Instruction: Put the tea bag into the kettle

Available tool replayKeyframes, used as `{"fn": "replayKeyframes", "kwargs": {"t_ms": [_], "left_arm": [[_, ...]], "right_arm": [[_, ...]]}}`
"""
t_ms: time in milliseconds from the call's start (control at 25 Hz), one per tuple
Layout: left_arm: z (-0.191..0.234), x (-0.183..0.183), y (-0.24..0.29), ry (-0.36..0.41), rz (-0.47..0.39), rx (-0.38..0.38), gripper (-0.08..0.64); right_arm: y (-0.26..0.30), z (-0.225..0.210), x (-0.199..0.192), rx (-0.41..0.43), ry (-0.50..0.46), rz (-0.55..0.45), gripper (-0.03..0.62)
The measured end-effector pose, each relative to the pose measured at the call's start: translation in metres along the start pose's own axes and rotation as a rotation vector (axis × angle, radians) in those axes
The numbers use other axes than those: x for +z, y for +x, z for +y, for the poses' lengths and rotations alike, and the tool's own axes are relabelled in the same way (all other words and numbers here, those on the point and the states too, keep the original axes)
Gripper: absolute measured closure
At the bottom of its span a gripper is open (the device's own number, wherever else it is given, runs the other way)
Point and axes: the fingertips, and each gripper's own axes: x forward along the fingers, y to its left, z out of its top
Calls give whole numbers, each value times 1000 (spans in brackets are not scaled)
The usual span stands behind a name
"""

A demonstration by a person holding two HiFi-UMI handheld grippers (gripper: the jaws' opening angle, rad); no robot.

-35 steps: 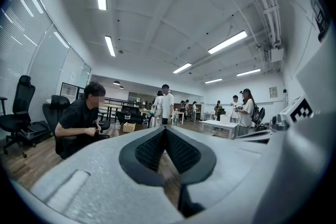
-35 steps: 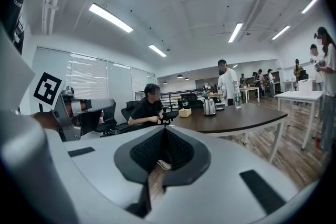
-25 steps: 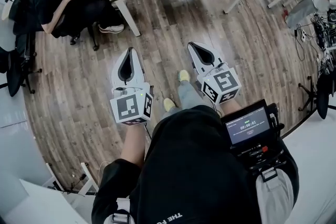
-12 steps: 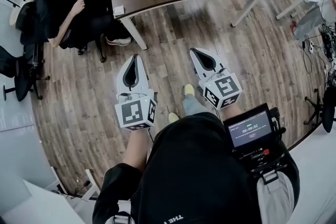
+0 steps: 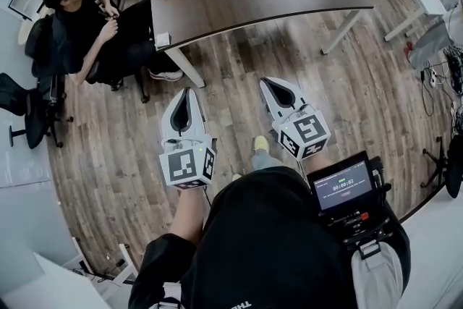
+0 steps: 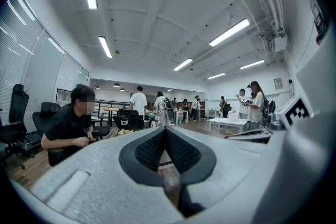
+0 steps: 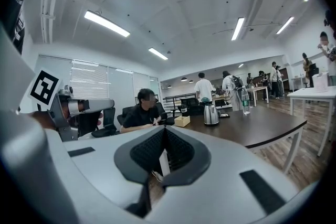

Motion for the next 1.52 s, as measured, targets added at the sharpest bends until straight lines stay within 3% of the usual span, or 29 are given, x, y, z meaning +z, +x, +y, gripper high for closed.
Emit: {"fn": "replayKeyframes", "kwargs": {"t_ms": [560,920,1520], "left_arm": [[-27,1,72,17,13,41,574],[-32,1,71,27,15,62,574],[-6,4,80,18,15,77,574]], "right_arm": [[33,-73,15,44,-6,-13,586],[34,-79,19,62,-7,-34,586],[63,-69,21,66,11,-24,586]]}}
